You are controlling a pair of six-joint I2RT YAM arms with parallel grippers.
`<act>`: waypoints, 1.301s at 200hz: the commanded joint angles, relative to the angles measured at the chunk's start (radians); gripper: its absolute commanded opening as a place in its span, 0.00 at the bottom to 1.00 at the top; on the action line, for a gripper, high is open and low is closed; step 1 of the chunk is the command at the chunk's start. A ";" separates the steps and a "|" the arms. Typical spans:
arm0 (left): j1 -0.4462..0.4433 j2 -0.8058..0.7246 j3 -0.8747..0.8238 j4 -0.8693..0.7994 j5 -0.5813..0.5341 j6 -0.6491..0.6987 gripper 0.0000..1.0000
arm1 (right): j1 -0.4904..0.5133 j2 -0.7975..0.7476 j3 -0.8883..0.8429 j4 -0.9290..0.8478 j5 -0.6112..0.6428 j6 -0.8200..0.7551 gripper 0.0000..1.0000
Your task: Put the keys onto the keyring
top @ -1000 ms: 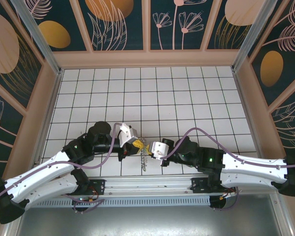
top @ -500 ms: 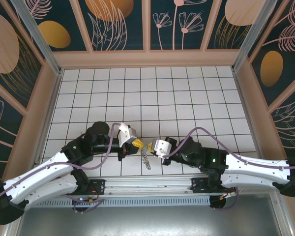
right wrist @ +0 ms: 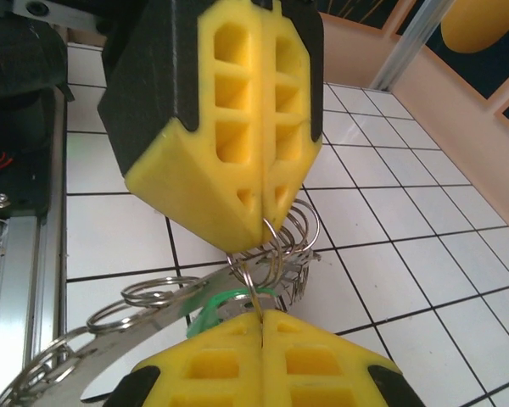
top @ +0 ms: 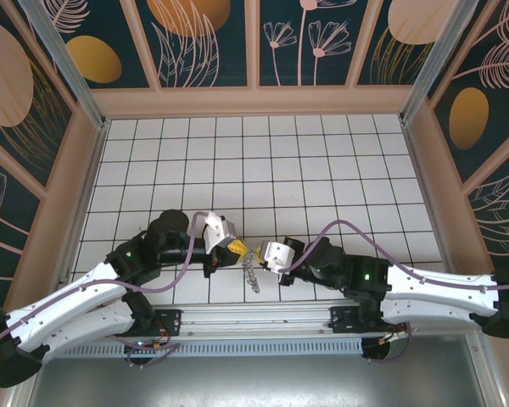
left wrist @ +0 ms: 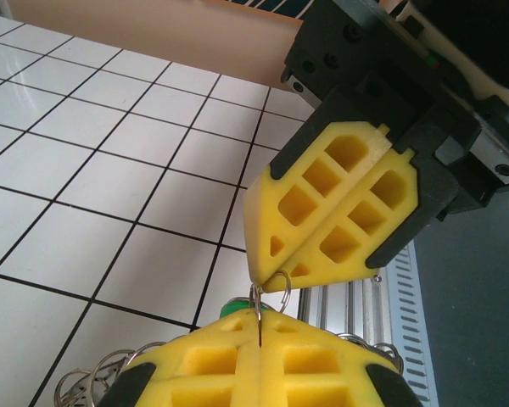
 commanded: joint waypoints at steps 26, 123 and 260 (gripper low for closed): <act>-0.001 -0.032 0.015 0.066 0.011 -0.006 0.00 | 0.009 0.013 -0.020 0.001 0.088 0.020 0.00; -0.001 -0.042 0.011 0.072 -0.003 -0.010 0.00 | 0.030 -0.019 -0.025 0.008 0.145 0.054 0.06; -0.001 0.001 0.003 0.194 0.085 -0.061 0.00 | -0.007 -0.089 -0.066 0.200 -0.015 0.096 0.31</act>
